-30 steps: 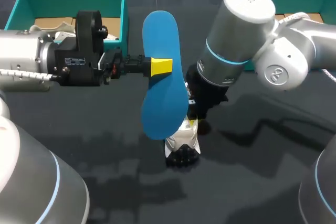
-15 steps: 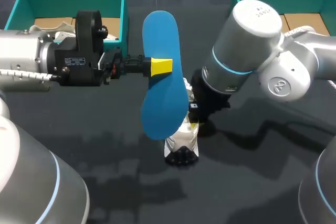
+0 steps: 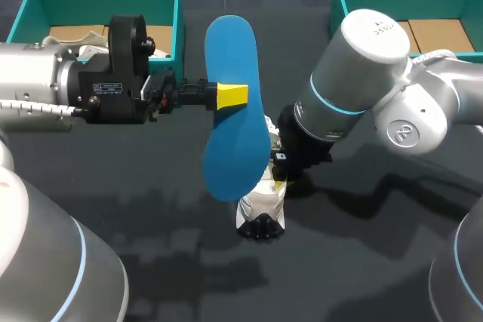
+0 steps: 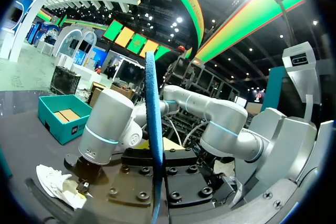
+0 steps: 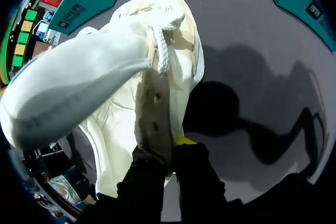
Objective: Take the shoe out of the shoebox, open the shoe tongue, remove and reinsert the insole, then place the shoe into the shoebox
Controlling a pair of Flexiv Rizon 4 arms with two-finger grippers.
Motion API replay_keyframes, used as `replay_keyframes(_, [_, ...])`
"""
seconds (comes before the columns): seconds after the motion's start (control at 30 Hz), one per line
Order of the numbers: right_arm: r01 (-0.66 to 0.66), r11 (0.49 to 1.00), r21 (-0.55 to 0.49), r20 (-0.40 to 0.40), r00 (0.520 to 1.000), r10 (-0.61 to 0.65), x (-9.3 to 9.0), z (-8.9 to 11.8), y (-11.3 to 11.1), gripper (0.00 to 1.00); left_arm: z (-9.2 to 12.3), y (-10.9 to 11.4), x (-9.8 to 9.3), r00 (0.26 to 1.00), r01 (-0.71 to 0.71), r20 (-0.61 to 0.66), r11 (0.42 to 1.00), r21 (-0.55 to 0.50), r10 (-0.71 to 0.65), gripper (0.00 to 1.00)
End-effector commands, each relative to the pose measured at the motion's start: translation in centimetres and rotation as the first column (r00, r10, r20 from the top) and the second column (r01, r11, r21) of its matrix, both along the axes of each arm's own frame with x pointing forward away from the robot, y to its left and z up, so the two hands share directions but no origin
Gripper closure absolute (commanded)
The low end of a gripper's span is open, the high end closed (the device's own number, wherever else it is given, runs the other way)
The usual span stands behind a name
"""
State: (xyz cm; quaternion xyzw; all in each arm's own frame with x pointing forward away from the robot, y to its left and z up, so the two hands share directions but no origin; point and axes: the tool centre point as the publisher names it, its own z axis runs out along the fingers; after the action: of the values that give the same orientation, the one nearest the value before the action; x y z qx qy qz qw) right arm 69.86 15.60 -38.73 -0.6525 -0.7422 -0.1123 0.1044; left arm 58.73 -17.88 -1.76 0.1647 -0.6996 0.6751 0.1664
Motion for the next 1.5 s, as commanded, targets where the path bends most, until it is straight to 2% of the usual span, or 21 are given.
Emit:
replay_keyframes(0.03, [0.001,1.000,-0.004,-0.002,1.000,-0.001,0.0,-0.2,0.3,0.28,-0.1,-0.2,0.0,1.000,-0.002,0.000,1.000,-0.001,0.002,1.00])
replay_keyframes(0.07, [0.001,1.000,-0.004,-0.003,1.000,-0.001,0.0,0.0,0.4,0.00,-0.1,-0.2,0.0,1.000,-0.002,0.000,1.000,-0.001,0.002,1.00])
replay_keyframes(0.17, [0.005,1.000,0.001,0.000,1.000,-0.005,-0.1,1.0,0.3,0.00,-0.1,-0.2,0.0,1.000,-0.002,0.000,1.000,-0.001,0.002,1.00])
replay_keyframes(0.4, [0.005,0.999,0.050,-0.021,1.000,-0.004,-0.4,5.5,-1.0,0.00,-0.1,-0.2,0.0,1.000,-0.002,0.000,1.000,-0.001,0.002,1.00])
replay_keyframes(0.5, [-0.076,0.978,0.196,-0.043,0.995,0.086,-0.2,7.6,-2.1,0.00,-0.1,-0.2,0.0,1.000,-0.002,0.000,1.000,-0.001,0.002,1.00])
replay_keyframes(0.83, [-0.076,0.978,0.196,-0.043,0.995,0.086,-0.2,7.6,-2.1,0.00,-0.1,-0.2,0.0,1.000,-0.002,0.000,1.000,-0.001,0.002,1.00])
replay_keyframes(0.9, [-0.060,0.952,0.300,-0.064,0.994,0.083,-0.2,6.6,-1.8,0.00,-0.1,-0.2,0.0,1.000,-0.002,0.000,1.000,-0.001,0.002,1.00])
replay_keyframes(1.0, [-0.041,0.928,0.371,-0.059,0.996,0.068,0.0,7.7,-1.9,0.00,-0.1,-0.2,0.0,1.000,-0.002,0.000,1.000,-0.001,0.002,1.00])
replay_keyframes(1.17, [-0.022,0.885,0.466,-0.051,0.997,0.051,-0.1,10.7,-3.0,0.00,0.6,0.1,1.4,0.981,-0.032,0.191,0.999,0.014,0.028,1.00])
replay_keyframes(1.27, [-0.013,0.826,0.564,-0.045,0.998,0.046,-0.2,12.0,-3.8,0.00,1.4,0.6,1.8,0.945,-0.038,0.326,0.999,0.018,0.030,1.00])
replay_keyframes(1.3, [-0.018,0.807,0.591,-0.043,0.998,0.054,-0.3,12.4,-3.9,0.00,1.7,0.8,1.9,0.914,-0.050,0.404,0.999,0.020,0.038,1.00])
replay_keyframes(1.33, [-0.017,0.803,0.595,-0.052,0.997,0.060,-0.3,12.6,-3.9,0.00,2.0,0.9,1.9,0.853,-0.084,0.519,0.996,0.030,0.056,1.00])
replay_keyframes(1.4, [-0.017,0.803,0.595,-0.052,0.997,0.060,-0.3,12.6,-3.9,0.00,2.0,1.1,2.1,0.689,-0.141,0.723,0.988,0.057,0.056,1.00])
replay_keyframes(1.5, [-0.017,0.803,0.595,-0.052,0.997,0.060,-0.3,12.6,-3.9,0.00,1.7,1.4,2.5,0.683,-0.153,0.729,0.985,0.079,0.048,1.00])
